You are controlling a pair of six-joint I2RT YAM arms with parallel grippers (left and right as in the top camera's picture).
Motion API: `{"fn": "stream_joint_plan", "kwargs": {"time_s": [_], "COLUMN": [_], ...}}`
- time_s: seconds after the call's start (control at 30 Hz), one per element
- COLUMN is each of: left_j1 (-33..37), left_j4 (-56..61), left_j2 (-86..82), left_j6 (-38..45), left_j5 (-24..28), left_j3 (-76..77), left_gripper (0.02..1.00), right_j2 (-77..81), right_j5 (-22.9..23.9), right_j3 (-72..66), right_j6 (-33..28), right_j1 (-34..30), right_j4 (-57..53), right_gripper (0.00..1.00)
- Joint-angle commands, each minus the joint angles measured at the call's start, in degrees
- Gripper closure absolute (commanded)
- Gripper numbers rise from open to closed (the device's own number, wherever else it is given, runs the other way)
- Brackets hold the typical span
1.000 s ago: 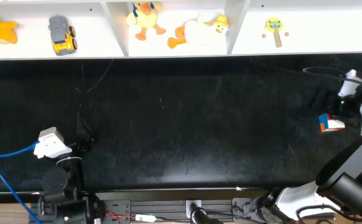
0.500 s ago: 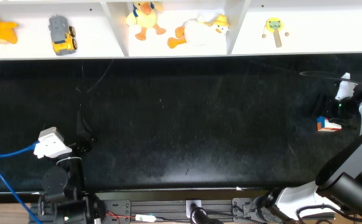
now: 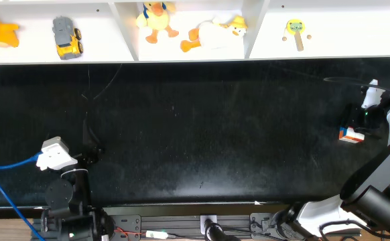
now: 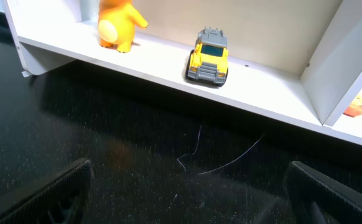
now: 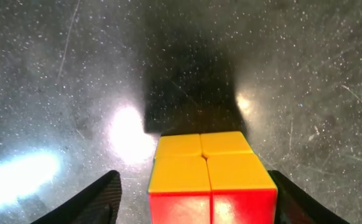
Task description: Store Toys
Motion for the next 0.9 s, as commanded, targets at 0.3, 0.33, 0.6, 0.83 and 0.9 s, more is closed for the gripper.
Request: {"fn": "stream_joint_plan", "kwargs": {"time_s": [0.3,0.33,0.6,0.83,0.9], "left_j1": [-0.42,-0.42,-0.42,-0.42,-0.42], "left_j4": [0.09,0.09,0.09,0.09,0.11], "left_j2": [-0.59,-0.59,-0.59,-0.59,-0.59], "left_j6": [1.31,1.31,1.31,1.31,1.31], "left_j5": [0.37,0.37,0.37,0.37,0.37], "left_j3": [-0.28,-0.28,-0.28,-0.28,-0.28], "left_gripper": [0.023,0.023,0.02,0.02,0.02], "right_j2": [0.07,0.07,0.07,0.07,0.04], "right_j5": [1.05,1.05,1.03,1.03,1.01], "right_j3": [-0.35,-0.35,-0.35,-0.35,-0.35], "right_j6": [1.53,1.53,1.86,2.34,2.43], "right_j1": [0.0,0.0,0.0,0.0,0.0], "right_j4": [0.28,0.28,0.35,0.55,0.57], "right_gripper": [0.507,0.516,0.57,0.61,0.627]}}
